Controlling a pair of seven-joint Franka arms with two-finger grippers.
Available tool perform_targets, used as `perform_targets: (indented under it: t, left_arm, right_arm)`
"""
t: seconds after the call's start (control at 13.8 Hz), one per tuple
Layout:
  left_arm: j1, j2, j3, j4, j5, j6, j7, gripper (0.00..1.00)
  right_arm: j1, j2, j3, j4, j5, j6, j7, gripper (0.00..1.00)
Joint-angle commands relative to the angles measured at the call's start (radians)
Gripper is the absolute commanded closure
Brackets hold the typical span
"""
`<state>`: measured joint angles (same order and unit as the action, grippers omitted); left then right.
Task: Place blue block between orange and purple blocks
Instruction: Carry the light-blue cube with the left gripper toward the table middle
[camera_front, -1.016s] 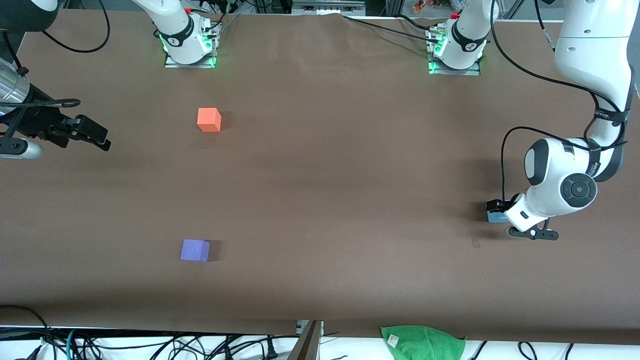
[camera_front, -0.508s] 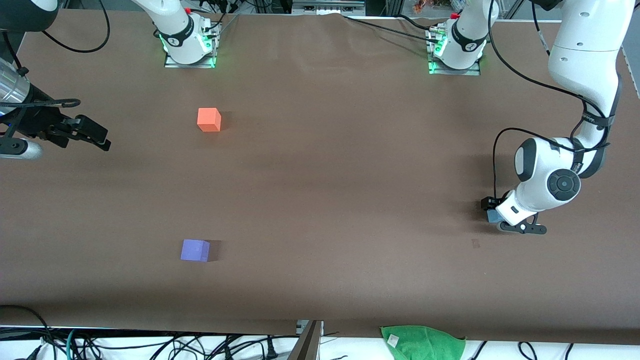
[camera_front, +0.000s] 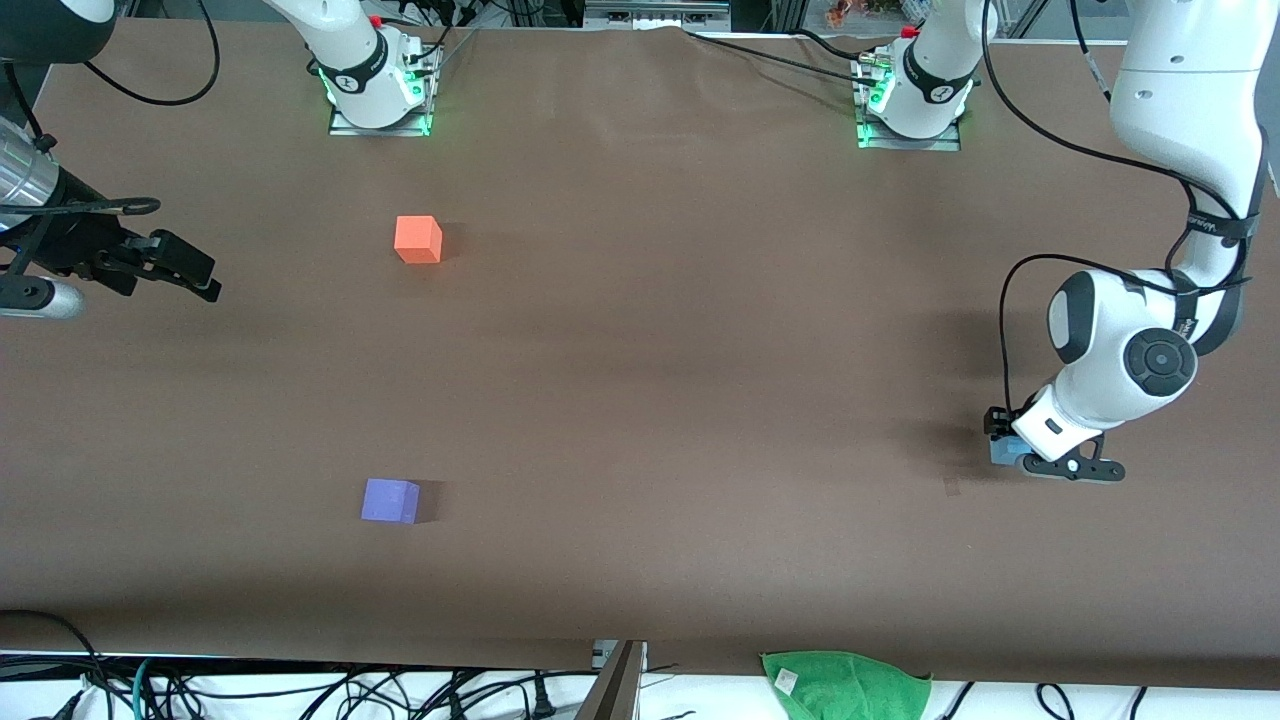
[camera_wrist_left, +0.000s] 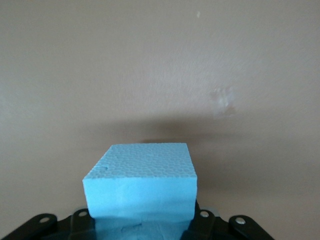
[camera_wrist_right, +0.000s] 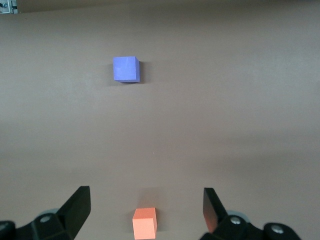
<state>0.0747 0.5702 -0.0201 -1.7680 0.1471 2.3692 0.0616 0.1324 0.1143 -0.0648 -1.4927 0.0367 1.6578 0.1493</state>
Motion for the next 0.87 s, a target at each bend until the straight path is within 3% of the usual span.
perform_targets:
  t: [0.0,0.07,0.15,0.44,0.65,0.8]
  left_arm:
    - [-0.026,-0.006,-0.009,0.047,0.009,-0.034,-0.002,0.88]
    - [-0.038,-0.006,-0.015,0.051,0.009,-0.054,-0.005,0.88]
    - [-0.062,-0.009,-0.032,0.064,0.009,-0.089,-0.008,0.95]
    - [-0.205,-0.010,-0.086,0.214,0.008,-0.286,-0.145,0.96]
    - [-0.340,0.028,-0.147,0.232,-0.018,-0.281,-0.317,0.94]
    - [-0.468,0.077,-0.146,0.246,-0.014,-0.245,-0.495,0.94]
  right_arm:
    - [-0.013,0.001,0.003,0.009,0.011,-0.004,-0.016,0.01]
    - [-0.013,0.001,0.003,0.009,0.011,-0.004,-0.019,0.01]
    - [-0.011,0.001,0.002,0.009,0.012,-0.004,-0.014,0.01]
    - [-0.011,0.001,0.002,0.009,0.016,-0.001,-0.013,0.01]
    - [-0.010,0.013,0.002,0.009,0.016,-0.003,-0.013,0.01]
    - [-0.010,0.015,0.002,0.009,0.016,-0.003,-0.014,0.01]
